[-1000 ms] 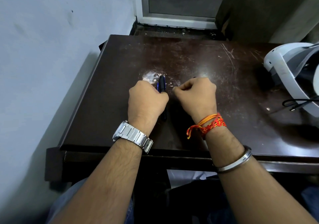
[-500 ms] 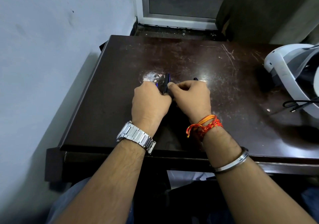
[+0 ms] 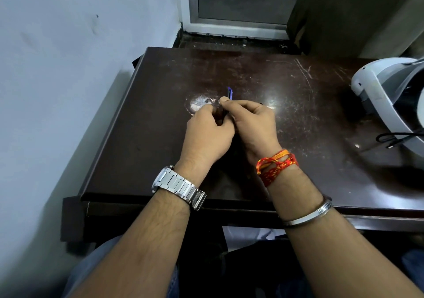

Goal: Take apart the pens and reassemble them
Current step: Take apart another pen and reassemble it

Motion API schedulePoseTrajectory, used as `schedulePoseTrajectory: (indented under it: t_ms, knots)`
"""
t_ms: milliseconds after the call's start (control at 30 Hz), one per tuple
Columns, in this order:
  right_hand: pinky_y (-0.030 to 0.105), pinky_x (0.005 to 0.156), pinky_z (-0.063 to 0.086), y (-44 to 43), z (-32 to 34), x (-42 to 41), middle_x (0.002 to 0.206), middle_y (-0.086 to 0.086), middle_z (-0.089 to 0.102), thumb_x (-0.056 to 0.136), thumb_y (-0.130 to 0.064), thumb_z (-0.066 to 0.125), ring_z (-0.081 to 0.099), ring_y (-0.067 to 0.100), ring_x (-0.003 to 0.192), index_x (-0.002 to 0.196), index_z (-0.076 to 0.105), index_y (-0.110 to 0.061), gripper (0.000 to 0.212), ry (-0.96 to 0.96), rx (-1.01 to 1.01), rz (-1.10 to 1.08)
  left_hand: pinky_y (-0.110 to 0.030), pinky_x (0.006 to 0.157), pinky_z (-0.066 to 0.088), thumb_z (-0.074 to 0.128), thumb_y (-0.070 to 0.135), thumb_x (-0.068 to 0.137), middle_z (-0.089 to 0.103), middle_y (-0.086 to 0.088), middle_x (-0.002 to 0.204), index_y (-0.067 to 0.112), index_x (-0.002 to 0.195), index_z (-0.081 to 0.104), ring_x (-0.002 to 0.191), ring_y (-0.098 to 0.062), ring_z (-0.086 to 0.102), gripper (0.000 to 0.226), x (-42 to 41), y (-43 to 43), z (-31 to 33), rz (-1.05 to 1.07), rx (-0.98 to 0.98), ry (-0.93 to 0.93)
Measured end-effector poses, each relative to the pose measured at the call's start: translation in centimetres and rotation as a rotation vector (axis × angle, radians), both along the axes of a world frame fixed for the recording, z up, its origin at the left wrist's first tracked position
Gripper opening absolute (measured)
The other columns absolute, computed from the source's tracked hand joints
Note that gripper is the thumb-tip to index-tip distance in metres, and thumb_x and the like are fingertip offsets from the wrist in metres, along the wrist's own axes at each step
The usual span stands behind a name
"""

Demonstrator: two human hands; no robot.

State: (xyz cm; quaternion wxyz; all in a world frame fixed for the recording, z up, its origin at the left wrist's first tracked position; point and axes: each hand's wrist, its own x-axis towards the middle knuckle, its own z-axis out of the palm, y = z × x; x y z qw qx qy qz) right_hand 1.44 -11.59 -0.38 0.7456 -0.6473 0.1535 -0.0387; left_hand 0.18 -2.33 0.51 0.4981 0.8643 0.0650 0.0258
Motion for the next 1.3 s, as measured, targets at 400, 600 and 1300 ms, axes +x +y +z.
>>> schedulePoseTrajectory:
  t_ms: [400, 600, 1300]
  knots:
    - [0.02, 0.053, 0.049, 0.5, 0.3, -0.3, 0.056, -0.005, 0.067, 0.084, -0.019, 0.078, 0.058, 0.006, 0.054, 0.068, 0.075, -0.009, 0.019, -0.142, -0.056, -0.081, -0.023, 0.057, 0.033, 0.045, 0.02, 0.102, 0.072, -0.01, 0.093, 0.014, 0.101, 0.068, 0.086, -0.03, 0.066, 0.024, -0.6, -1.1, 0.4, -0.004, -0.037, -0.102]
    - [0.02, 0.052, 0.048, 0.2, 0.4, 0.0, 0.052, -0.008, 0.066, 0.083, -0.024, 0.077, 0.058, 0.004, 0.051, 0.061, 0.073, -0.017, 0.024, -0.134, -0.119, -0.095, -0.019, 0.053, 0.037, 0.05, 0.027, 0.1, 0.074, -0.002, 0.091, 0.022, 0.106, 0.07, 0.084, -0.022, 0.067, 0.021, -0.9, -0.9, 0.4, -0.026, -0.041, -0.096]
    - [0.03, 0.073, 0.053, -2.3, 0.4, -0.1, 0.077, 0.003, 0.069, 0.075, -0.034, 0.077, 0.069, 0.027, 0.082, 0.062, 0.063, -0.022, 0.023, 0.063, -0.946, -0.104, -0.049, 0.072, 0.062, 0.062, 0.03, 0.075, 0.064, 0.006, 0.065, 0.027, 0.07, 0.066, 0.072, -0.027, 0.07, 0.006, 0.4, 0.8, -0.3, 0.159, -0.253, -0.024]
